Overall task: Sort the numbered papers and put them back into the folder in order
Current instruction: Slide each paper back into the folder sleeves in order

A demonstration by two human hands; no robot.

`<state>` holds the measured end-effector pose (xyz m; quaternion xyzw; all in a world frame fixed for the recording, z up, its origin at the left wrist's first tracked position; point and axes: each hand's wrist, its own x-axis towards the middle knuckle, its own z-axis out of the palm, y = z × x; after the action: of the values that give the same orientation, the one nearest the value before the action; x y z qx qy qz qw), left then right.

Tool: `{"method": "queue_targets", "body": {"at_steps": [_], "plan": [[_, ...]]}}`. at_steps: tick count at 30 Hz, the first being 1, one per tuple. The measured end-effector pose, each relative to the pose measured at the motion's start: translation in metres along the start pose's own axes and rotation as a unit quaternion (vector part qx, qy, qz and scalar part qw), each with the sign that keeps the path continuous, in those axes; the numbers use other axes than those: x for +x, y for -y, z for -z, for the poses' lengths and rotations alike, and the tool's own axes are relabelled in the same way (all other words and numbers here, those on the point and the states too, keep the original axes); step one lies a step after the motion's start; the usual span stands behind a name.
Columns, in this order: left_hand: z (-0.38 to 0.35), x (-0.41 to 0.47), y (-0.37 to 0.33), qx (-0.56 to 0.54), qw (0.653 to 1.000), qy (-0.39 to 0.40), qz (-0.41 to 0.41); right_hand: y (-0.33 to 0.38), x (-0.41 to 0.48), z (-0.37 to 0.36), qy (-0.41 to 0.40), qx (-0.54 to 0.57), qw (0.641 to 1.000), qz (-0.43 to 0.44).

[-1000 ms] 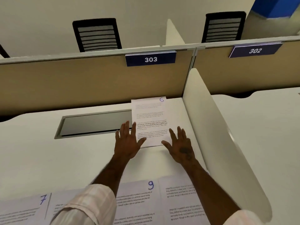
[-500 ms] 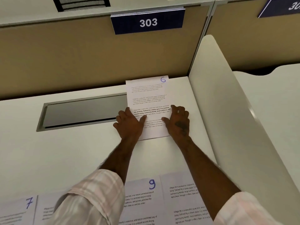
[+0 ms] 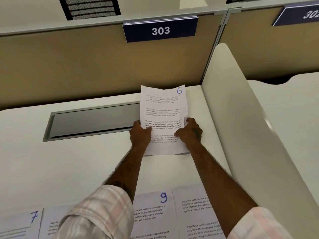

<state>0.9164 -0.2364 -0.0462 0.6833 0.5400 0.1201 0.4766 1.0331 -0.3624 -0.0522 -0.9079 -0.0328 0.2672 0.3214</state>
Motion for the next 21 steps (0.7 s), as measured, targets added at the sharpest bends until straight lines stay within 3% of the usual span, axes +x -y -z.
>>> {"method": "queue_targets", "body": {"at_steps": [4, 9, 21], "plan": [[0.012, -0.013, 0.003, 0.001, 0.999, 0.019, -0.044, -0.007, -0.004, 0.004, 0.031, 0.078, 0.996, -0.028], [0.04, -0.037, 0.007, -0.028, 0.997, 0.042, -0.057, -0.017, -0.031, 0.018, 0.047, 0.221, 0.974, -0.004], [0.137, -0.153, 0.037, -0.095, 0.994, 0.042, -0.047, -0.039, -0.187, 0.04, 0.034, 0.245, 0.965, 0.088]]}}
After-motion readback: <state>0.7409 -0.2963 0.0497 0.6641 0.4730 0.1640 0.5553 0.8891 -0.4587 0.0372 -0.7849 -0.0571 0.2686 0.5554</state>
